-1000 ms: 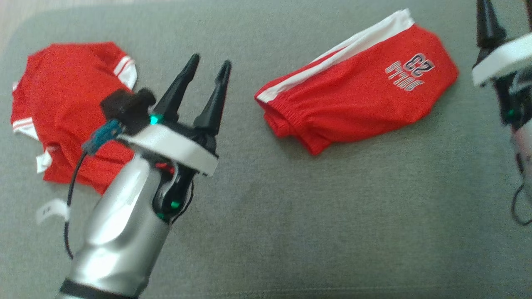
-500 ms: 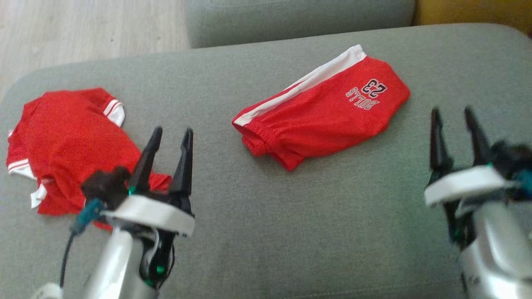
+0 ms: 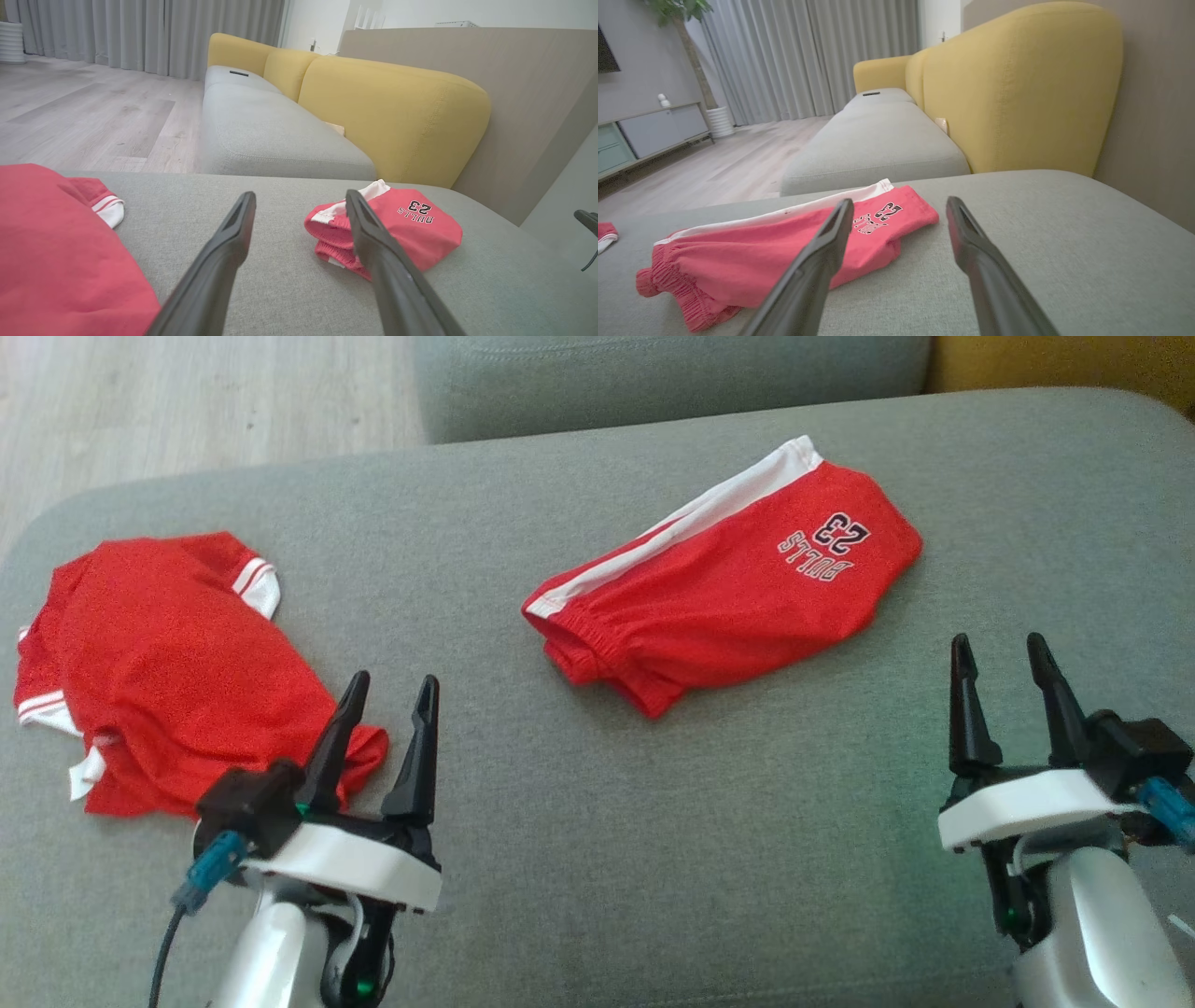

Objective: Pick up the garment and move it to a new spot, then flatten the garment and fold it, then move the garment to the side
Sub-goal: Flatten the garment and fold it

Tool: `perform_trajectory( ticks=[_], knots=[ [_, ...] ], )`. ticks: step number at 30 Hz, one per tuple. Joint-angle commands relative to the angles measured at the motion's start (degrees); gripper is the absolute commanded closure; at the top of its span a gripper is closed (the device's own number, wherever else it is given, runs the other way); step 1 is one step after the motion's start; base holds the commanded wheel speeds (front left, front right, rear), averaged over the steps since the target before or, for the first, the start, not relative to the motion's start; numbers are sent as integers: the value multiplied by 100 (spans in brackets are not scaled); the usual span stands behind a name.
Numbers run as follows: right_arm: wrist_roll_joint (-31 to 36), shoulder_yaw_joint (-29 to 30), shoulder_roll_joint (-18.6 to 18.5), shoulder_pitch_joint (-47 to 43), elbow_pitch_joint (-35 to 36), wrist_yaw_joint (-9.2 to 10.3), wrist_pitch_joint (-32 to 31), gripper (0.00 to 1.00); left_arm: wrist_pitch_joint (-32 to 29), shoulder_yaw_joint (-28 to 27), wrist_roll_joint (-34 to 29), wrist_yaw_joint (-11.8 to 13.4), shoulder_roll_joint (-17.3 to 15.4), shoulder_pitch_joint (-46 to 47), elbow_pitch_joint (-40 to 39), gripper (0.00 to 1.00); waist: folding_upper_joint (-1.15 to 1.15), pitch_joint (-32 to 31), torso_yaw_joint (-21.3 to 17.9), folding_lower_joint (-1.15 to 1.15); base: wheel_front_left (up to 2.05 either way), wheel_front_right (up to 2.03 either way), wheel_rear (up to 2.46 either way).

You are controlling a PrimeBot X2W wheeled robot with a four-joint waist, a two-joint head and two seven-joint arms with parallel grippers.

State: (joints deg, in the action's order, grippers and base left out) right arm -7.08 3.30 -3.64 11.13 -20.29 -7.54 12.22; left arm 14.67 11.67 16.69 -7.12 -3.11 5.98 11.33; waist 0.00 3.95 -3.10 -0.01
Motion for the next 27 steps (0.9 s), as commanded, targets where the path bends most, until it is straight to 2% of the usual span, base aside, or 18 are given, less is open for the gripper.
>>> perform_trajectory(
  ticks=[1,4,8,13,16,22,27],
  knots=[
    [41,-84,40,120,213,5,-28,0,33,-214,-62,-29,1,233,-202,0,0,49,43,1,0,0,0],
    [36,46,51,210,202,5,-224,0,33,-132,-77,-33,10,296,-192,0,0,178,130,1,0,0,0],
    [-411,317,67,570,34,5,-612,0,33,-2,-62,-34,14,415,-172,0,0,433,288,1,0,0,0],
    [-1723,895,74,1280,-606,5,-1350,0,33,247,-34,-35,17,621,-135,0,0,790,595,1,0,0,0],
    [-2145,1279,75,1760,-1070,5,-1695,0,33,372,-11,-35,18,753,-124,0,0,1002,805,1,0,0,0],
    [-1939,2246,62,2559,-2039,5,-2247,0,33,588,89,-36,21,943,-88,0,0,1287,1226,1,0,0,0],
    [-1439,2809,-170,3052,-2660,5,-2708,0,33,646,226,-36,22,1069,-63,0,0,1485,1529,1,0,0,0]
  ],
)
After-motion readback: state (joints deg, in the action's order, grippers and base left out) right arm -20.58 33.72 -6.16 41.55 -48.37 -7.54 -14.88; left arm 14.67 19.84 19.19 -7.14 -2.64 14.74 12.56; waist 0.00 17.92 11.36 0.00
